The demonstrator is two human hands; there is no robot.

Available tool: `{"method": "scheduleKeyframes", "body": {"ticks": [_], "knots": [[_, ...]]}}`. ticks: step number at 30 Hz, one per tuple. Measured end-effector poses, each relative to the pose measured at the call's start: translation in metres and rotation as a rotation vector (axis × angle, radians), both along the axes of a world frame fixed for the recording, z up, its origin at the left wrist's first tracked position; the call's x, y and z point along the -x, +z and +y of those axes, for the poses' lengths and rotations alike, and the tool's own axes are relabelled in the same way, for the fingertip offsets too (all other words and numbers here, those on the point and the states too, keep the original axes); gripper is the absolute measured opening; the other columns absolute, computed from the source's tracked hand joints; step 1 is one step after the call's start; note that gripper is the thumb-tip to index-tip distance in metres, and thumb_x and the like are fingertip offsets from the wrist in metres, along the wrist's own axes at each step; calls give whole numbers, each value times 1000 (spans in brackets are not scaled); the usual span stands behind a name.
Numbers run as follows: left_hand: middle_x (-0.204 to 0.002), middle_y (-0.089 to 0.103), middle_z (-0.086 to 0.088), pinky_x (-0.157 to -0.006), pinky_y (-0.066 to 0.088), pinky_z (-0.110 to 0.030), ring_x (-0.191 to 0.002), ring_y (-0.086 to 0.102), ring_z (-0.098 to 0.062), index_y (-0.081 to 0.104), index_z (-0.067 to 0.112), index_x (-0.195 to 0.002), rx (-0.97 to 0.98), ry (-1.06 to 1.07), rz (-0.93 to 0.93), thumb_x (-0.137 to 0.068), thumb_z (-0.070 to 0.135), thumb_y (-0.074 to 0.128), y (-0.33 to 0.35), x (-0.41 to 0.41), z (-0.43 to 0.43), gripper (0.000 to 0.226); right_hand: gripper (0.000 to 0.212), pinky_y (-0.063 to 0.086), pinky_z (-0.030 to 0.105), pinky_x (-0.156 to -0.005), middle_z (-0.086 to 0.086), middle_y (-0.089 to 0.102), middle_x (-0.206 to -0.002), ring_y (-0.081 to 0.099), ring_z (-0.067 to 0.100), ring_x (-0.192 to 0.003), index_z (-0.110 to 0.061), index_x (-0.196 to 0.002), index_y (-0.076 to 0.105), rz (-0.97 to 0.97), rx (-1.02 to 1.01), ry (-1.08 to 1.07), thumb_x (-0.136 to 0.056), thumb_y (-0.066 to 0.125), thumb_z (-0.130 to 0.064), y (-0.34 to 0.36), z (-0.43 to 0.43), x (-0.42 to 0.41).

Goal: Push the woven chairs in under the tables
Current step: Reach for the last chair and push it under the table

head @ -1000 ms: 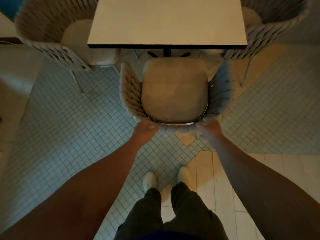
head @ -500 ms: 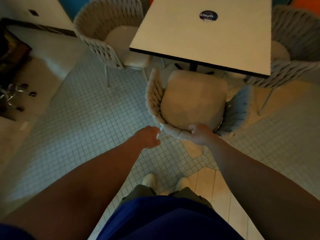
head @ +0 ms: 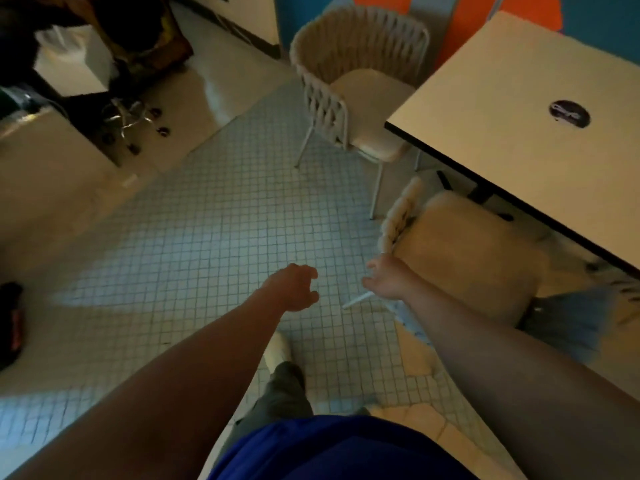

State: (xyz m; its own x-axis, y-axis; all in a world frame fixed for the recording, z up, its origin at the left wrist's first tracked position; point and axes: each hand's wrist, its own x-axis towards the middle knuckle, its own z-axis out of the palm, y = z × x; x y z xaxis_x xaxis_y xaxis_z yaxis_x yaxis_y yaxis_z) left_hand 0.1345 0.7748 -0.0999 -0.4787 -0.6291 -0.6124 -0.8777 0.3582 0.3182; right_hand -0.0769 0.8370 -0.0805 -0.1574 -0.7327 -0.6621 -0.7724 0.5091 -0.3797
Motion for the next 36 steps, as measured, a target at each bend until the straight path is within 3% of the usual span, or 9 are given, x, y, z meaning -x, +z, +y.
{"method": "scheduleKeyframes", "body": {"ticks": [6, 14, 28, 32, 34, 36], "knots": [[-152, 48, -7, -115, 40, -46, -139, 48, -25, 45, 24, -149, -55, 27, 8, -95, 37, 64, -9, -56, -99, 58, 61, 43, 31, -102, 10, 48, -149, 51, 26, -130, -12, -148, 42, -41, -23, 7, -95, 59, -37, -17, -108, -55], [-150, 50, -5, -113, 42, -41, -132, 53, -22, 47, 25, -147, -90, 12, -24, -94, 38, 65, -4, -95, -231, 57, 61, 41, 31, -104, 11, 48, -149, 50, 25, -132, -12, -148, 42, -74, -22, -68, -94, 61, -36, -21, -226, -87], [-149, 51, -7, -111, 43, -41, -131, 54, -23, 45, 24, -149, -54, -230, -70, -95, 38, 64, -6, -3, -502, 59, 64, 46, 36, -102, 12, 50, -145, 52, 28, -128, -9, -147, 40, -137, -45, -264, -94, 57, -40, -43, -449, -31], [-147, 52, -7, -107, 46, -39, -124, 57, -22, 45, 24, -149, -39, -274, -56, -95, 38, 64, 12, 24, -589, 59, 62, 42, 33, -103, 14, 43, -152, 46, 29, -135, -6, -150, 37, -147, -41, -284, -98, 54, -35, -28, -526, -11], [-148, 50, -7, -107, 47, -39, -126, 57, -23, 45, 23, -149, -37, -291, -46, -95, 37, 65, 19, 33, -626, 59, 53, 47, 34, -100, 15, 52, -142, 54, 29, -126, -4, -142, 47, -144, -28, -311, -98, 55, -33, -21, -561, -5], [-149, 49, -7, -108, 46, -38, -127, 56, -23, 45, 22, -149, -42, -324, -46, -95, 37, 64, 22, 41, -663, 59, 34, 50, 32, -90, 9, 61, -119, 60, 22, -108, -11, -123, 59, -145, -23, -343, -98, 55, -35, -16, -595, 1]]}}
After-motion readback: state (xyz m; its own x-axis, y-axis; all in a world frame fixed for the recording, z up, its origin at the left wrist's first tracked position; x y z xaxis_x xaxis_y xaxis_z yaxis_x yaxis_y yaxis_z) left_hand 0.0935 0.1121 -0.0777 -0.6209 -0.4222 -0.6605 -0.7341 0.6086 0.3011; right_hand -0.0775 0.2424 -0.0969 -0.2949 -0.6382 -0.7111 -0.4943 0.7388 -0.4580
